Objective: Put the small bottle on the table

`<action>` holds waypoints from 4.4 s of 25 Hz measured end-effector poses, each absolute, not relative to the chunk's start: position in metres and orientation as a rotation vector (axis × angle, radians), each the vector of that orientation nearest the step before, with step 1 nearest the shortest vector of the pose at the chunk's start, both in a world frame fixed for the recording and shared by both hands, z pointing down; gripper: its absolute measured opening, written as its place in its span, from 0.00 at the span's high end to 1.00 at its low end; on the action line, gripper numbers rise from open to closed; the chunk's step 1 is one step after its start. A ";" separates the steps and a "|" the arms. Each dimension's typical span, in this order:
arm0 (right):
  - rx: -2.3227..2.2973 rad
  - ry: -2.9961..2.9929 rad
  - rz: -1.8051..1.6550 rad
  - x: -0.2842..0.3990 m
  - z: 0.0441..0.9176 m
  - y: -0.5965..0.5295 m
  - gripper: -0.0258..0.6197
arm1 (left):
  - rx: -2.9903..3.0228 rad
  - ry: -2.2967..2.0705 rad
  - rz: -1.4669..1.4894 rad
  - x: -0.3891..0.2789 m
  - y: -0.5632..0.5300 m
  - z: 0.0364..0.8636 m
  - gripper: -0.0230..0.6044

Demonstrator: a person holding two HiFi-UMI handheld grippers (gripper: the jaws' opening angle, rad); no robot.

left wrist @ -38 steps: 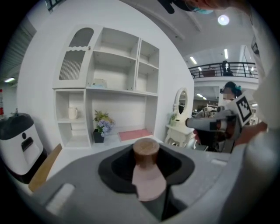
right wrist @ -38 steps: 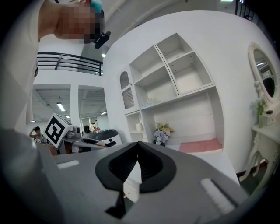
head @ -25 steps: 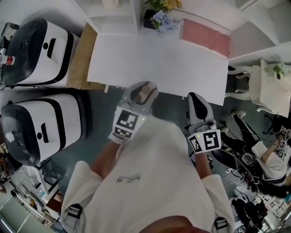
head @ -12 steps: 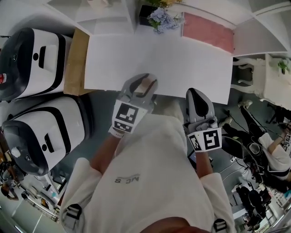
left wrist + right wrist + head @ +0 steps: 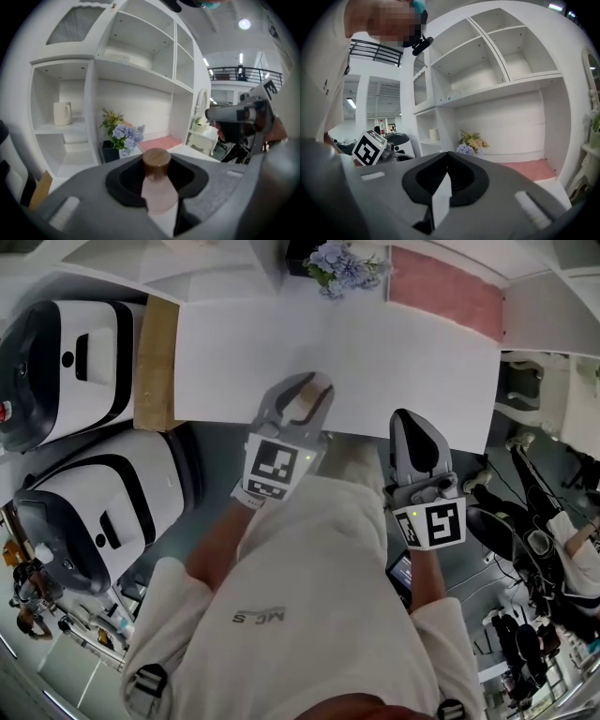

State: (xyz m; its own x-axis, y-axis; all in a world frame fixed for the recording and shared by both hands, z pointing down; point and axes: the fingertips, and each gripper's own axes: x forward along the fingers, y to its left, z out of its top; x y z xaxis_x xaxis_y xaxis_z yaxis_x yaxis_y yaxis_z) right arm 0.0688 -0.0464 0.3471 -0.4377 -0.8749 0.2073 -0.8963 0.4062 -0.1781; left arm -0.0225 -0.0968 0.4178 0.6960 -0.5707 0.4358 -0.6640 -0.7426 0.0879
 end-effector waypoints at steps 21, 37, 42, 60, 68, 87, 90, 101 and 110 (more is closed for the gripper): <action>1.478 -2.593 0.420 0.072 0.400 -0.100 0.96 | 2.625 -1.130 0.586 -0.004 -0.178 0.500 0.76; 1.449 -2.619 0.455 0.073 0.429 -0.126 0.96 | 2.558 -1.258 0.622 0.009 -0.224 0.574 0.76; 1.444 -2.617 0.475 0.078 0.439 -0.131 0.96 | 2.556 -1.265 0.627 0.011 -0.236 0.589 0.76; 1.436 -2.623 0.504 0.081 0.456 -0.145 0.96 | 2.571 -1.274 0.651 0.019 -0.258 0.624 0.76; 1.436 -2.622 0.514 0.079 0.458 -0.139 0.96 | 2.603 -1.232 0.602 0.022 -0.261 0.624 0.75; 1.454 -2.625 0.463 0.077 0.432 -0.127 0.96 | 2.599 -1.181 0.556 0.022 -0.248 0.595 0.56; 1.463 -2.625 0.443 0.074 0.421 -0.123 0.96 | 2.594 -1.174 0.540 0.016 -0.237 0.585 0.57; 1.522 -2.646 0.443 0.066 0.389 -0.108 0.96 | 2.597 -1.171 0.472 -0.011 -0.182 0.517 0.75; 1.501 -2.655 0.349 0.061 0.356 -0.092 0.96 | 2.658 -1.121 0.404 -0.023 -0.145 0.455 0.96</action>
State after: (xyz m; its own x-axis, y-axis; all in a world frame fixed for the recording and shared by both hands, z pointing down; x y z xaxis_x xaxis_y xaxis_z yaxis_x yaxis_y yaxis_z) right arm 0.0606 -0.0922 0.3559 -0.5200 -0.8365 0.1732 -0.8528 0.4968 -0.1610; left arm -0.0225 -0.1451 0.4555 0.6698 -0.6617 0.3370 -0.7246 -0.6817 0.1016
